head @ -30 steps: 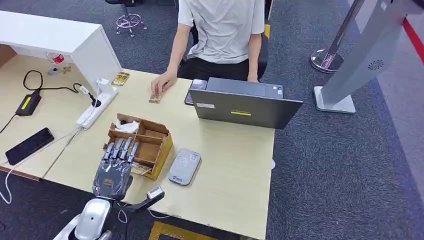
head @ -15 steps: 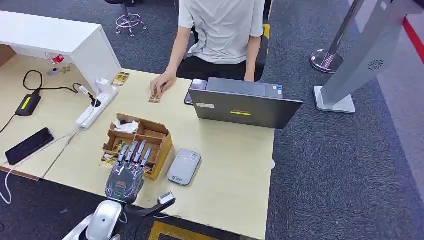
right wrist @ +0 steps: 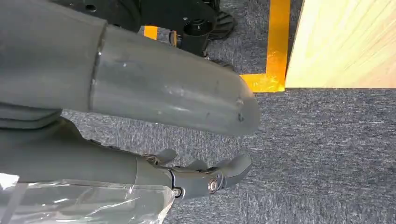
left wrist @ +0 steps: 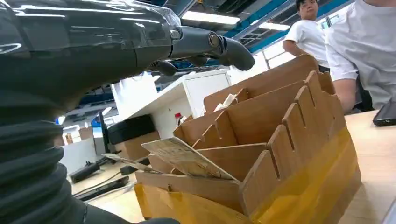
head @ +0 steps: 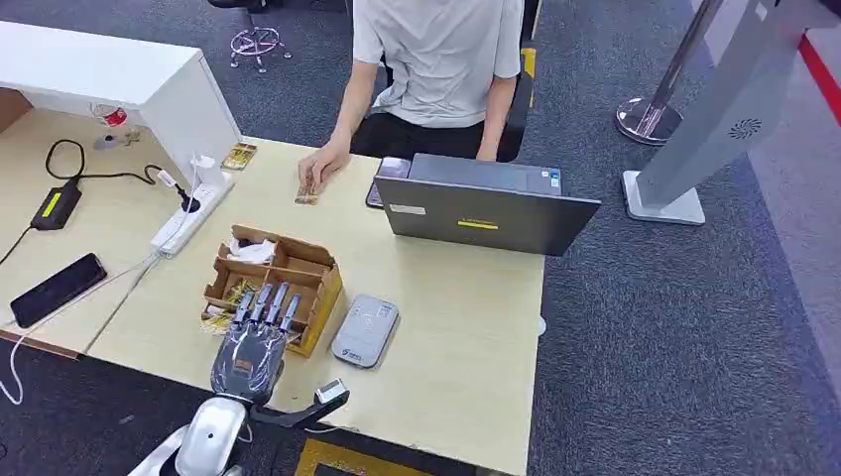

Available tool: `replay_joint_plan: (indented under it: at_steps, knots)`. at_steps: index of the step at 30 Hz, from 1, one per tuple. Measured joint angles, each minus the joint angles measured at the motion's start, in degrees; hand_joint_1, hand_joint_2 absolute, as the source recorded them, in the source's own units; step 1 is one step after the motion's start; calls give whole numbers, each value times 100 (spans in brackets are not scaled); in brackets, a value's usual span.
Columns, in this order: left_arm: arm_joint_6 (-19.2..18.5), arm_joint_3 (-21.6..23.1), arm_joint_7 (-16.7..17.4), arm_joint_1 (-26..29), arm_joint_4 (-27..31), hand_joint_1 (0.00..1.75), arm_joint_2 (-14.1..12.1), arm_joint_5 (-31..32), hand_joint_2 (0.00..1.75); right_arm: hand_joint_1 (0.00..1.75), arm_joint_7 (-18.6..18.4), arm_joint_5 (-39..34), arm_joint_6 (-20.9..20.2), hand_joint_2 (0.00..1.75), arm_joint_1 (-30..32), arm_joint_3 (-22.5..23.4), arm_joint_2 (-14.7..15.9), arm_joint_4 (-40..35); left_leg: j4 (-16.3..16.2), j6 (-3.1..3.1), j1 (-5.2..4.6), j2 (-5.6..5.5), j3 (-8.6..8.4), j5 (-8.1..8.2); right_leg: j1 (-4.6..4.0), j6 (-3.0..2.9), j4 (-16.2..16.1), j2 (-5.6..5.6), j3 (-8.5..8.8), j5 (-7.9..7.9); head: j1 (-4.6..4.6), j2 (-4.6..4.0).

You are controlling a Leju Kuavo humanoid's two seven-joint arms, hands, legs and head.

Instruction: Pass the card to the sensor for recognition and then transmit it.

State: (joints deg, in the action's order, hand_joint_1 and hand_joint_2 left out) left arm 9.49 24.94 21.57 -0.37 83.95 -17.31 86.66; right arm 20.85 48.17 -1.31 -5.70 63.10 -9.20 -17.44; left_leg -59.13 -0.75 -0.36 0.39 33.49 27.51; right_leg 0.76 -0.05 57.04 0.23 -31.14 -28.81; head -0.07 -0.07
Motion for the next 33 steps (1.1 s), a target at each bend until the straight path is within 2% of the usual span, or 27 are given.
replay_joint_plan:
  at_steps: [6,7,18,33]
  knots:
    - [-57,0,7,0,0,0,52,0,175,0,0,7,4,0,-1,48,0,0,0,0,0,0,0,0,0,0,0,0,0,0,2,0]
    - [-57,0,7,0,0,175,59,0,175,0,2,7,7,0,-2,50,0,0,0,0,0,0,0,0,0,0,0,0,0,0,2,0]
    - [-90,-203,-396,95,0,175,238,0,175,0,-13,42,9,0,0,103,0,0,0,0,0,0,0,0,0,0,0,0,0,0,2,0]
    - [-2,-382,-501,122,0,175,372,0,175,0,-50,53,4,0,-1,125,0,0,0,0,0,-1,0,0,0,0,0,-1,1,0,2,0]
